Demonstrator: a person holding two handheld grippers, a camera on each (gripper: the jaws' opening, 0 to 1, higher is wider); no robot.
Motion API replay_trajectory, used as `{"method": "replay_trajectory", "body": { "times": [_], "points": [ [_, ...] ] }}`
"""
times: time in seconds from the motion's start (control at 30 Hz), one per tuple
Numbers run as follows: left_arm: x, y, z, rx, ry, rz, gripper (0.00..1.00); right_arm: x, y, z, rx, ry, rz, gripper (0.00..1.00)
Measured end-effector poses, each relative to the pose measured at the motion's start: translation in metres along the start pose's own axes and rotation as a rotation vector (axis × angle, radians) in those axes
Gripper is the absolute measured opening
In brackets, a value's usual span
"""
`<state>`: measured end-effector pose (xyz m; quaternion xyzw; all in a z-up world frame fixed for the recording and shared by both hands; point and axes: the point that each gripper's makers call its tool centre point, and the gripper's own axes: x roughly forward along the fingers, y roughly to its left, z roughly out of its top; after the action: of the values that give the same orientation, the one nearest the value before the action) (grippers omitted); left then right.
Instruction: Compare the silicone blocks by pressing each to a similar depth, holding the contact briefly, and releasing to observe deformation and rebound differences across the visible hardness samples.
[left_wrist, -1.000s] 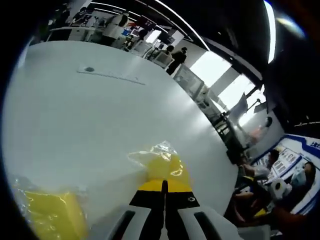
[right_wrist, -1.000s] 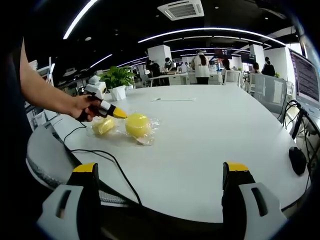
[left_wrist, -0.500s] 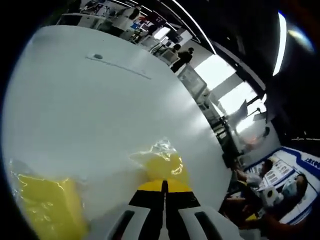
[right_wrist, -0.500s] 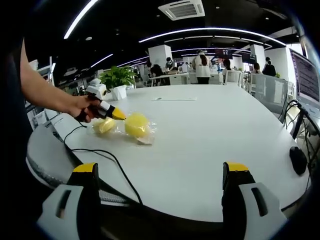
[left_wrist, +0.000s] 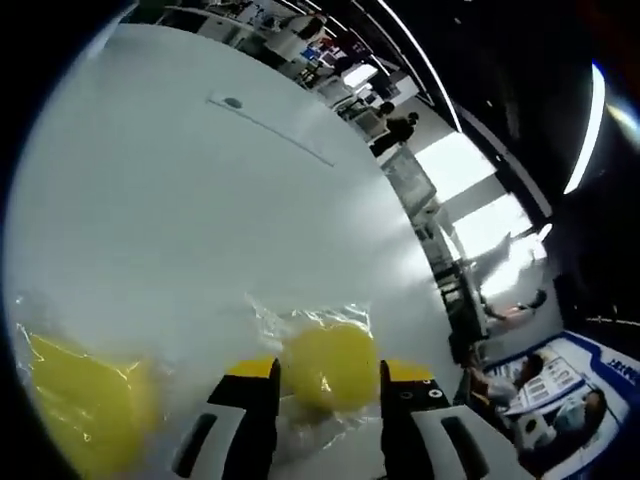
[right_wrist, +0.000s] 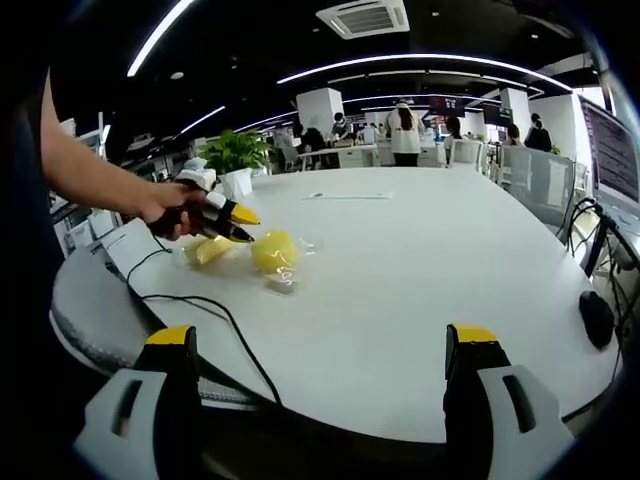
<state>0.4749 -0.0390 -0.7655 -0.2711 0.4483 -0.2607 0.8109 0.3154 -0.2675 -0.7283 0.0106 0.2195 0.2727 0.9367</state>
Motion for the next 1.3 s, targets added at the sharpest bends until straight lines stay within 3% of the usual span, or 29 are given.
{"method": "replay_trajectory", "body": {
  "times": [0.2, 0.27, 0.3, 0.33, 0.37, 0.43, 0.5, 0.53, 0.57, 0.67, 0.77, 0.97, 1.1, 1.3],
  "points": [
    [0.018, 0.002, -0.009, 0.109, 0.083, 0.089, 0.52, -0.001, 0.002, -0.001, 0.000, 0.004, 0.002, 0.97],
    [0.021, 0.008, -0.012, 0.183, 0.102, 0.140, 0.53, -0.001, 0.000, -0.003, -0.005, 0.005, 0.000, 0.97],
    [0.023, 0.011, -0.010, 0.218, 0.090, 0.164, 0.59, -0.002, 0.000, -0.003, -0.005, 0.005, -0.002, 0.97],
    [0.028, 0.007, 0.001, 0.300, 0.018, 0.158, 0.63, -0.003, 0.000, -0.003, -0.001, 0.007, -0.007, 0.97],
    [0.027, 0.011, -0.005, 0.314, 0.055, 0.181, 0.66, -0.004, -0.001, -0.004, 0.001, 0.008, -0.008, 0.97],
    [0.027, 0.007, -0.016, 0.268, 0.089, 0.172, 0.59, -0.005, 0.000, -0.005, 0.004, 0.006, -0.012, 0.97],
    [0.028, 0.010, -0.015, 0.226, 0.090, 0.158, 0.49, -0.006, -0.001, -0.006, 0.008, 0.007, -0.014, 0.97],
    [0.029, 0.006, -0.019, 0.163, 0.105, 0.132, 0.45, -0.006, -0.001, -0.008, 0.011, 0.010, -0.015, 0.97],
    [0.030, 0.010, -0.013, 0.225, 0.080, 0.147, 0.44, -0.006, -0.002, -0.009, 0.013, 0.012, -0.016, 0.97],
    [0.028, 0.007, -0.015, 0.251, 0.099, 0.143, 0.36, -0.006, -0.001, -0.010, 0.016, 0.016, -0.016, 0.97],
    [0.028, 0.002, -0.020, 0.192, 0.129, 0.112, 0.26, -0.007, -0.001, -0.008, 0.009, 0.015, -0.015, 0.97],
    [0.025, 0.000, -0.018, 0.181, 0.139, 0.097, 0.14, -0.005, -0.002, -0.008, 0.010, 0.014, -0.014, 0.97],
    [0.023, -0.005, -0.018, 0.140, 0.128, 0.075, 0.09, -0.004, 0.000, -0.010, -0.005, 0.025, -0.009, 0.97],
    [0.020, -0.011, -0.018, 0.156, 0.096, 0.050, 0.06, -0.004, 0.000, -0.010, -0.006, 0.026, -0.008, 0.97]
  ]
}}
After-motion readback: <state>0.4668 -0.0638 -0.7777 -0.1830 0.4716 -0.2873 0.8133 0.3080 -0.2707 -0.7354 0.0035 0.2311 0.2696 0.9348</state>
